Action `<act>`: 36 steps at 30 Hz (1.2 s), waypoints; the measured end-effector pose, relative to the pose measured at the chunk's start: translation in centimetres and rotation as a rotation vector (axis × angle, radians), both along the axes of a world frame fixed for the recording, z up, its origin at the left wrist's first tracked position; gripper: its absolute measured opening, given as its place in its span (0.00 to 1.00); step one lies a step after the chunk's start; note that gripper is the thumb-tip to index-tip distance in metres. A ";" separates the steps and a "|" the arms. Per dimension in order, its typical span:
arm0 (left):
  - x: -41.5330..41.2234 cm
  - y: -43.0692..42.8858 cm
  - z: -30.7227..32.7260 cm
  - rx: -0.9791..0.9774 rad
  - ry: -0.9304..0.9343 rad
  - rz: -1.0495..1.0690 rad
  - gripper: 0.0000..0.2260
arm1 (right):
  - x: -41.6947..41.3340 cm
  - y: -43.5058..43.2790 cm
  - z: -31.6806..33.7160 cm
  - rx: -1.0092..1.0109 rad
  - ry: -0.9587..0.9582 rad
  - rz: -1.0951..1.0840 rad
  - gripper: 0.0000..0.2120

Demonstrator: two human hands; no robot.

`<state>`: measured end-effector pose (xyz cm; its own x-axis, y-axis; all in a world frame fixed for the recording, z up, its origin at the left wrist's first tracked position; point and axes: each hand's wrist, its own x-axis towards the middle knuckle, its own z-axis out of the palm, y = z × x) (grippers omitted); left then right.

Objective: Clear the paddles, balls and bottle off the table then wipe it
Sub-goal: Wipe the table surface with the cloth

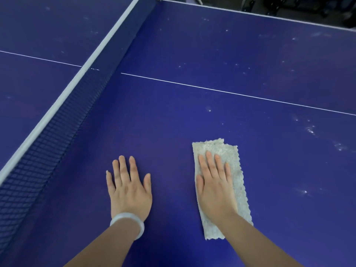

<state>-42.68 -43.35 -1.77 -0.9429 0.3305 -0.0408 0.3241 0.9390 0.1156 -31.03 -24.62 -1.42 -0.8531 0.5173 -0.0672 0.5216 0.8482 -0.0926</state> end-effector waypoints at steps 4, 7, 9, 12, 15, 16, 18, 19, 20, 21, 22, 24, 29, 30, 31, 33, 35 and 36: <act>-0.1 0.1 -0.1 -0.012 0.001 0.010 0.33 | -4.6 5.7 0.1 -0.029 -0.001 -0.137 0.27; -0.2 0.2 -0.2 -0.007 0.000 0.013 0.33 | -9.7 9.8 0.5 -0.062 0.001 -0.270 0.27; -0.1 0.2 -0.2 -0.017 -0.002 0.010 0.33 | -12.2 10.0 0.6 -0.092 -0.009 -0.284 0.27; -0.1 0.2 -0.1 -0.027 0.002 0.012 0.33 | -11.8 7.0 0.4 -0.086 0.016 -0.041 0.27; -0.1 0.3 0.1 -0.033 -0.008 0.017 0.33 | -7.1 5.6 0.2 -0.061 0.012 0.190 0.27; -0.1 0.3 0.1 -0.032 -0.015 0.017 0.33 | -6.0 6.5 0.2 -0.059 0.008 0.188 0.27; -0.1 0.3 0.2 -0.034 -0.017 0.020 0.33 | -5.6 9.6 0.3 -0.032 0.011 0.079 0.27; -0.1 0.3 0.2 -0.037 -0.017 0.021 0.33 | -6.2 11.3 0.3 -0.018 0.007 0.000 0.27; -0.1 0.3 0.2 -0.037 -0.018 0.023 0.34 | -7.3 13.0 0.3 -0.010 0.005 -0.076 0.27; -0.1 0.3 0.2 -0.033 -0.020 0.025 0.34 | -8.7 14.5 0.4 -0.010 0.007 -0.148 0.27; -0.1 0.3 0.2 -0.032 -0.021 0.027 0.33 | -10.4 15.7 0.6 -0.018 0.013 -0.213 0.27; -0.1 0.3 0.0 -0.039 -0.019 0.030 0.33 | -14.3 16.9 0.8 -0.041 0.030 -0.302 0.26; -0.1 0.4 0.3 -0.028 -0.028 0.030 0.34 | -19.1 12.3 1.1 -0.108 0.012 0.083 0.26; -0.1 0.4 0.4 -0.027 -0.030 0.031 0.34 | -17.9 10.9 1.0 -0.106 0.014 0.228 0.26; -0.1 0.4 0.5 -0.027 -0.033 0.032 0.34 | -16.3 9.9 0.8 -0.109 0.009 0.357 0.26; -0.1 0.6 0.6 -0.028 -0.036 0.026 0.33 | -13.6 11.1 0.5 -0.085 0.008 0.467 0.26; -0.1 0.5 0.6 -0.036 -0.039 0.024 0.33 | -13.5 14.8 0.5 -0.047 0.034 0.280 0.25; -0.1 0.5 0.6 -0.037 -0.039 0.025 0.33 | -13.9 16.8 0.6 -0.042 0.035 0.121 0.25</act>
